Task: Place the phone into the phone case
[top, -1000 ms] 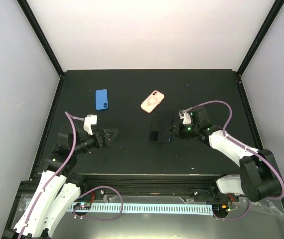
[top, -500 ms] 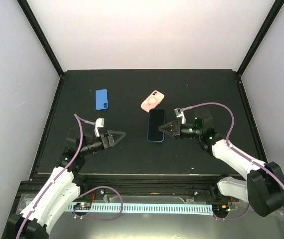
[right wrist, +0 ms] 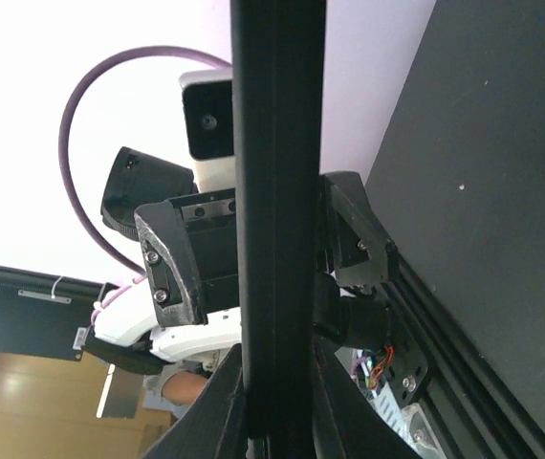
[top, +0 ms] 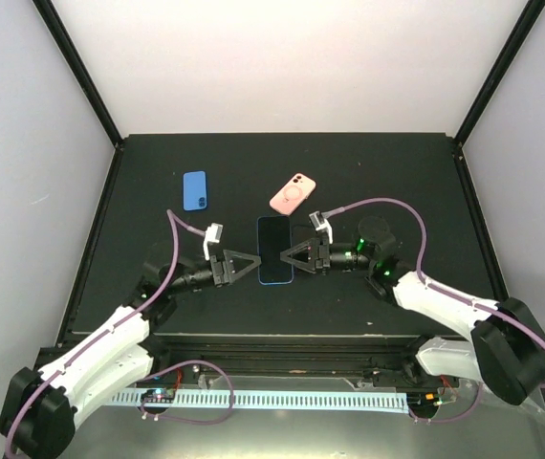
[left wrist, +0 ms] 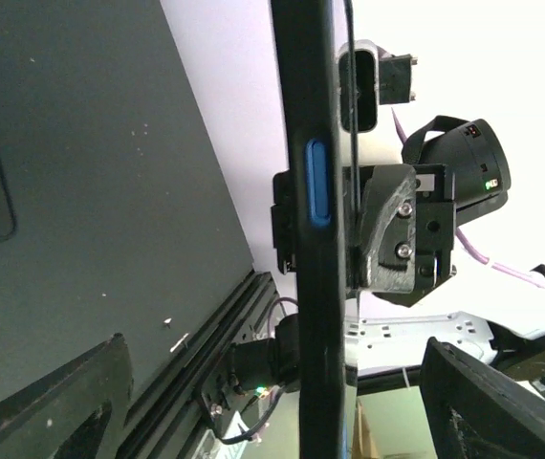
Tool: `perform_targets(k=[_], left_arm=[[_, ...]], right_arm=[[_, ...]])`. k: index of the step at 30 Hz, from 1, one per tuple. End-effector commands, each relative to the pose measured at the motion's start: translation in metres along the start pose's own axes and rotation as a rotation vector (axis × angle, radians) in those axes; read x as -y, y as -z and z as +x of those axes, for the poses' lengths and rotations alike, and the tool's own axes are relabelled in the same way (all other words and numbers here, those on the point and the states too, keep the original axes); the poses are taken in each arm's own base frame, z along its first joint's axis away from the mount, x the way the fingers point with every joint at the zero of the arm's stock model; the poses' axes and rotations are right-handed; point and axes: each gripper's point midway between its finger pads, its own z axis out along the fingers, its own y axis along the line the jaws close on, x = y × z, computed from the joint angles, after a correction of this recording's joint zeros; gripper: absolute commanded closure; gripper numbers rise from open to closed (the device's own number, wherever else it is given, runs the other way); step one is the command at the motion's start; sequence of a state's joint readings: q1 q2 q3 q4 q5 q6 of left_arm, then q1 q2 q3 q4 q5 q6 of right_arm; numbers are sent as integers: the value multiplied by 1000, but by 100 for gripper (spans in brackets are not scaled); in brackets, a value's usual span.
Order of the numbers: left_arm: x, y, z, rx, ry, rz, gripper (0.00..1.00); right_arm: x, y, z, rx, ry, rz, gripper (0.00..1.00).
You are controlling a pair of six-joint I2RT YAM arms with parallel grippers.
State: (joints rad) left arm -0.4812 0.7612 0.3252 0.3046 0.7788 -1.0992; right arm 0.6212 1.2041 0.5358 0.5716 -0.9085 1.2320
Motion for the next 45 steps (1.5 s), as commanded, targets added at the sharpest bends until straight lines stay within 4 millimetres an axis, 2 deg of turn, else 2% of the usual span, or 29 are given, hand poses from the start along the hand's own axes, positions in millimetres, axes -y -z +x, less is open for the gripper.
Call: perform_targets(k=[1,3,12,17,19,24,27,31,38,45], left_arm=[[35,-7,-13,21,-75,91,18],[33,-10,-12,9,-69,85,29],[6,-16,-11,-15,-45,-63,96],[-8,-17,-14,-22,-39,-157,98],[-9,-17,-15,-14,-38,-170,93],[-15,-9,-22,16,-64,-260,46],[-20,-1,-26,33,-94,-334,21],[-28,10,-30,61,-122,-419,3],[-45,28,-34,116,-144,-542,1],[-57,36,-34,126,-142,-610,1]], right_arm=[[-30,-7,-5,14,85,-85,86],[-29,-8,-6,15,84,-84,86],[-21,-10,-6,27,81,-57,86],[-9,-9,-6,35,75,-16,87],[-1,-9,-6,42,79,19,87],[16,1,-12,63,93,111,88],[38,19,-20,94,83,206,88],[72,48,-27,124,55,369,88],[131,99,-44,175,-35,531,87],[189,116,-44,153,-157,650,87]])
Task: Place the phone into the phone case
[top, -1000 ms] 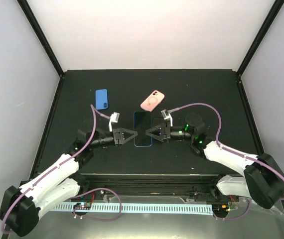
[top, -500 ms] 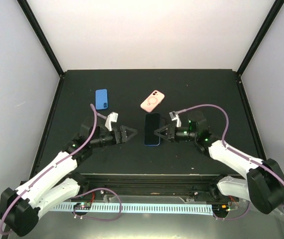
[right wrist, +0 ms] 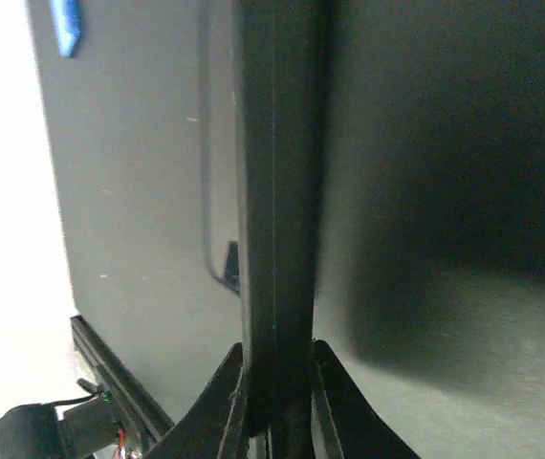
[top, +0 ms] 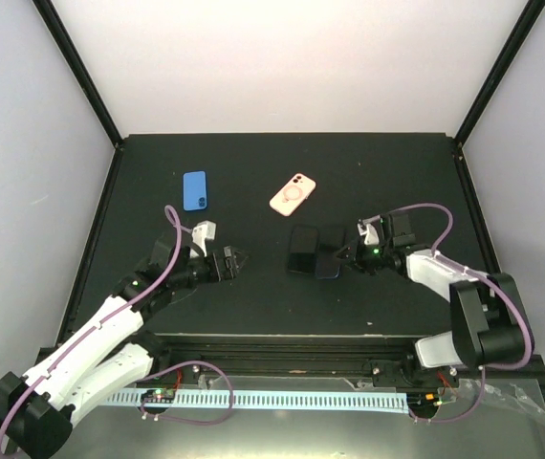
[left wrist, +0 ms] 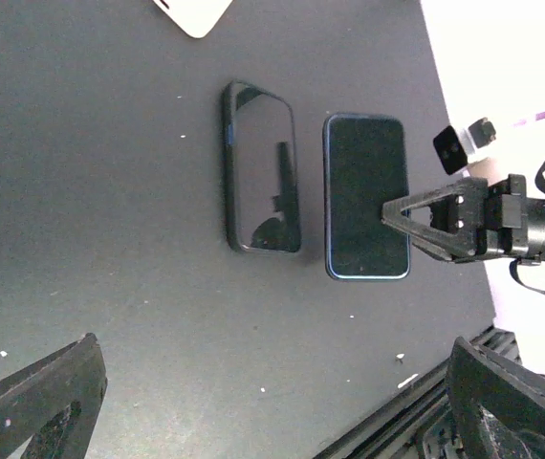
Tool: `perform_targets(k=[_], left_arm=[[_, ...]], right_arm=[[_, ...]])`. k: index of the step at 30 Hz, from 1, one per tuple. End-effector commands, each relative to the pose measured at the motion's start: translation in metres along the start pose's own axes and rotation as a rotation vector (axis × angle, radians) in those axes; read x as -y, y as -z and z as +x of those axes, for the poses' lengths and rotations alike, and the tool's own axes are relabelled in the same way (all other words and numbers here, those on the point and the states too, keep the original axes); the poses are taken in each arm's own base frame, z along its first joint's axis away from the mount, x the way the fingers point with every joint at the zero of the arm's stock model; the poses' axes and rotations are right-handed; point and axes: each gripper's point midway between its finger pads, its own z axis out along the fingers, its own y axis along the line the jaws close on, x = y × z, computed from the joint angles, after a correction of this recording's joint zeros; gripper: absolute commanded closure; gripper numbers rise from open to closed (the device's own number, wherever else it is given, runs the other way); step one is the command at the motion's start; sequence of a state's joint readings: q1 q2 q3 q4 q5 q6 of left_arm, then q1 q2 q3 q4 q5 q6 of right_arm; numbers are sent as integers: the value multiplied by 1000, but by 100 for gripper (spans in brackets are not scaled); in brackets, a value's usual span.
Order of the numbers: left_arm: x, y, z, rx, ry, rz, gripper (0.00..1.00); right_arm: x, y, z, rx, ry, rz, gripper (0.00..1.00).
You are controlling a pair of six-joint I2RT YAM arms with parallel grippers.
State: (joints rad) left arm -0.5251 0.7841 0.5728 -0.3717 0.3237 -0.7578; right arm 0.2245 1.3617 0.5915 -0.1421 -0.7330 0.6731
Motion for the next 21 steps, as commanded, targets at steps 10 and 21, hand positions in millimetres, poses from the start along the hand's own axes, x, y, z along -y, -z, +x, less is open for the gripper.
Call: perform_targets(k=[10,21], left_arm=[[-17,10,-12,55,-20,-121,1],[-29,4,-18,63,-4,-179,1]], right_arm=[[53,-16,-21,31,-17,188,75],[54,-2,-33,89,-24,266,37]])
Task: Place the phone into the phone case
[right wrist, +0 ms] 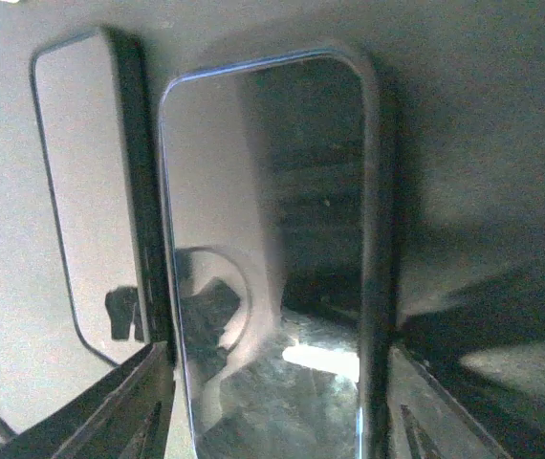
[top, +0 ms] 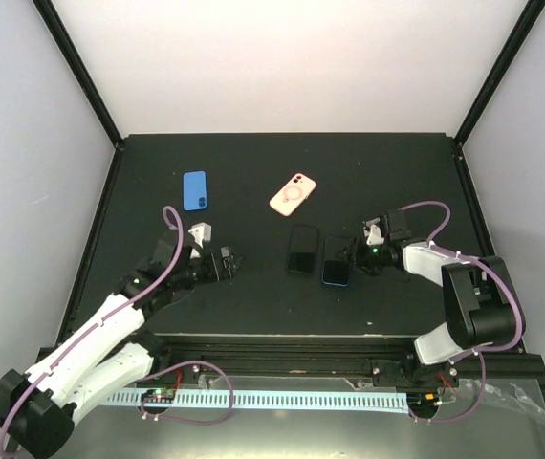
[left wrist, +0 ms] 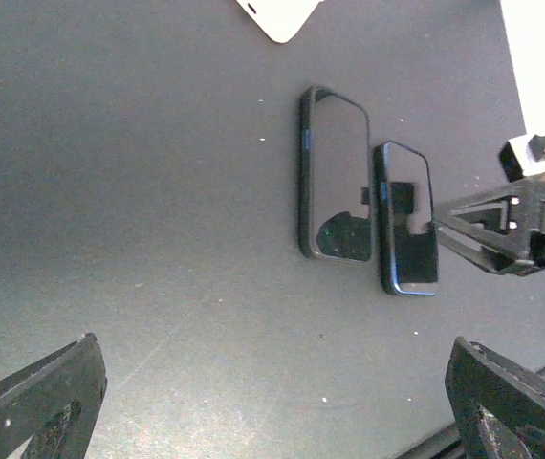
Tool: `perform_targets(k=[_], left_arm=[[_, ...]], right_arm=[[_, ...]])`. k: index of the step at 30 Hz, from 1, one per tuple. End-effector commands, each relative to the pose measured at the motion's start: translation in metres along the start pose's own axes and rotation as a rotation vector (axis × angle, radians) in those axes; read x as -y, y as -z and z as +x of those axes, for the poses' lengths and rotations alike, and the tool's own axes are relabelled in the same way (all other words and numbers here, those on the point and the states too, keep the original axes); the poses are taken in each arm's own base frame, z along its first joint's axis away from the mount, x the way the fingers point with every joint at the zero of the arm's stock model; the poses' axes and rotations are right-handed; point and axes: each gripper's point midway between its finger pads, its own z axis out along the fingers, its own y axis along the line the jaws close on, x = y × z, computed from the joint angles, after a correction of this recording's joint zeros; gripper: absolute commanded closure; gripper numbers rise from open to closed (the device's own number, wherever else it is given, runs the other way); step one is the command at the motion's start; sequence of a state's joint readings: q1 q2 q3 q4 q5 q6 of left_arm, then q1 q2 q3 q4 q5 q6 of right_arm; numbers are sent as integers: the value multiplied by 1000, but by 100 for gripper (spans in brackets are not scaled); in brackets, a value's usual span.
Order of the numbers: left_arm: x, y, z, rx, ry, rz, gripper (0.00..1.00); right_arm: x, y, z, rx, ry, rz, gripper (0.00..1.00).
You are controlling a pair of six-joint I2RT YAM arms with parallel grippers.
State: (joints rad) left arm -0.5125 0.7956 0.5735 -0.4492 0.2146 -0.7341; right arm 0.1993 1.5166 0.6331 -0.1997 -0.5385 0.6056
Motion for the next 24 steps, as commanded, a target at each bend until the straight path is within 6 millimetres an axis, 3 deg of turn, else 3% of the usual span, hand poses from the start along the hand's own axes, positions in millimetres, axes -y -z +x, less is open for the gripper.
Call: perform_targets(k=[1,4,6,17,20,24], left_arm=[[-2,2,-21,51,-8,-52,1],[-23,0,-38,93,-9,-175,1],[-42,-1,-52,108,-3,-274,1],[-114,-35,-134,54,6,-595,1],[-130,-49,-164,17,17,-666,1],[-151,-75,-187,-73,11,-736,1]], right_arm=[[-9,13,-22,81,17,18,33],[-17,15,-30,103,16,1,11],[-23,17,-36,115,14,-12,3],[-49,23,-51,156,41,-73,0],[-55,21,-49,144,46,-92,0],[-62,21,-46,142,60,-112,0]])
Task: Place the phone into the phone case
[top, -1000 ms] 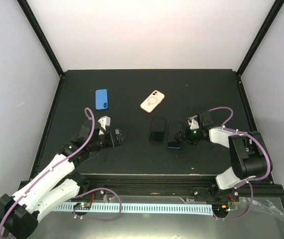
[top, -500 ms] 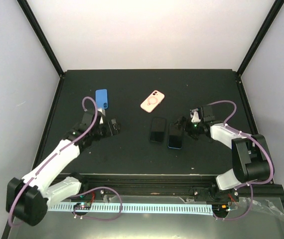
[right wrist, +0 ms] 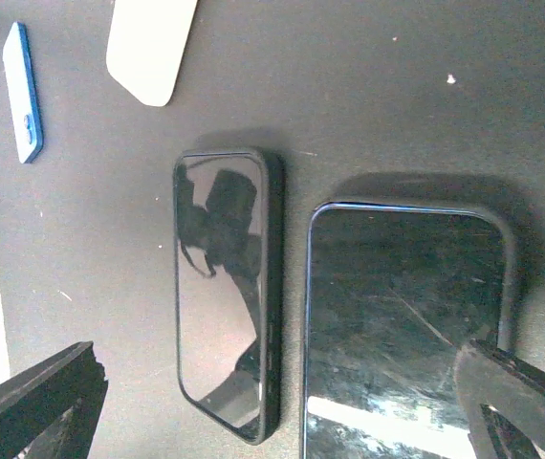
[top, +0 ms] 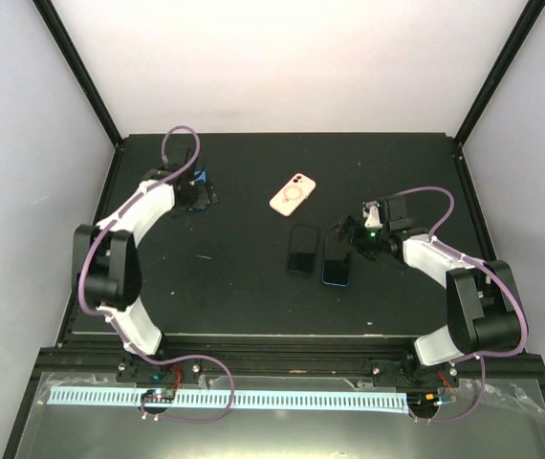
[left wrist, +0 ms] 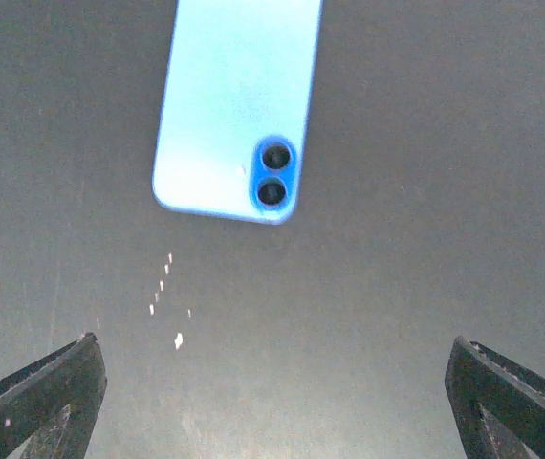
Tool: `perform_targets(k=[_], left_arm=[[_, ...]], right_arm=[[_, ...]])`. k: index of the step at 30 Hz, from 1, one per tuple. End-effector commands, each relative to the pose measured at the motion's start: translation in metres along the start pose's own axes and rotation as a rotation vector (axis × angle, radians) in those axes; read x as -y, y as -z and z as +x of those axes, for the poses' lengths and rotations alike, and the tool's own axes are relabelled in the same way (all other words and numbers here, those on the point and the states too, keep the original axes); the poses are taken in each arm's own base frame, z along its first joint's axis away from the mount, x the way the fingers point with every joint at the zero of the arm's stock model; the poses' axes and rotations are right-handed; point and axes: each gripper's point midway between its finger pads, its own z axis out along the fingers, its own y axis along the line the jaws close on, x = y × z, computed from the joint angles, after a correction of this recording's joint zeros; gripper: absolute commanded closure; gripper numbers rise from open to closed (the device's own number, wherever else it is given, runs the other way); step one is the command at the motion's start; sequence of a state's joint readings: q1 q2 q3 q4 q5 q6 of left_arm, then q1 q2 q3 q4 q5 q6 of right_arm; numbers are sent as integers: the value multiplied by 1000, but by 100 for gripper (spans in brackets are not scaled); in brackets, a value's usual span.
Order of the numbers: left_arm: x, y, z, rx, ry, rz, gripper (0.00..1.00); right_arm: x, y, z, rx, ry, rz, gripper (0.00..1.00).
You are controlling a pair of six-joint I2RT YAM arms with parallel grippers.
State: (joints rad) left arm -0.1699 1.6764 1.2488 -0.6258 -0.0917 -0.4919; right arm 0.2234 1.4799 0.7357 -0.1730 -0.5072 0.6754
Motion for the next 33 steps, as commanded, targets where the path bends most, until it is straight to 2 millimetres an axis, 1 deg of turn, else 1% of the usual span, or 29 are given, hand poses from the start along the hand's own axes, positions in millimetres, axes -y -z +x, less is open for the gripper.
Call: perform_targets(k=[1,5,8,13,16,21,25,26,31,33], left_arm=[[-10,-26,-23,-70,-74,-111,1],[-7,-53,-34,-105,-102,-138,1],[-9,-75,-35,-145,-108,-154,1],[-10,-96,-37,-180,-103,-156,1],[-12,-104,-38,-195,-101,-156,1],[-20,-110,-40,-206,-90,-178,1],[-20,-117,-34,-238,-73,-152,1],[-20,-119,-32,-244,-74,-151,3],[-19,-119,-34,-245,-74,-146,2],[-17,-114,-35,-252,-59,-146,3]], right_arm=[[-21,2,-7,25,29,-57,0],[-27,4,-8,35,44,-69,0],[-29,5,-7,36,46,-72,0],[-31,7,-7,39,51,-77,0],[-31,7,-7,35,48,-80,0],[-33,8,-9,44,53,-79,0],[-32,3,-15,52,42,-70,0],[-33,2,-17,55,39,-73,0],[-41,-7,-28,58,45,-61,0],[-44,-11,-32,59,48,-53,0]])
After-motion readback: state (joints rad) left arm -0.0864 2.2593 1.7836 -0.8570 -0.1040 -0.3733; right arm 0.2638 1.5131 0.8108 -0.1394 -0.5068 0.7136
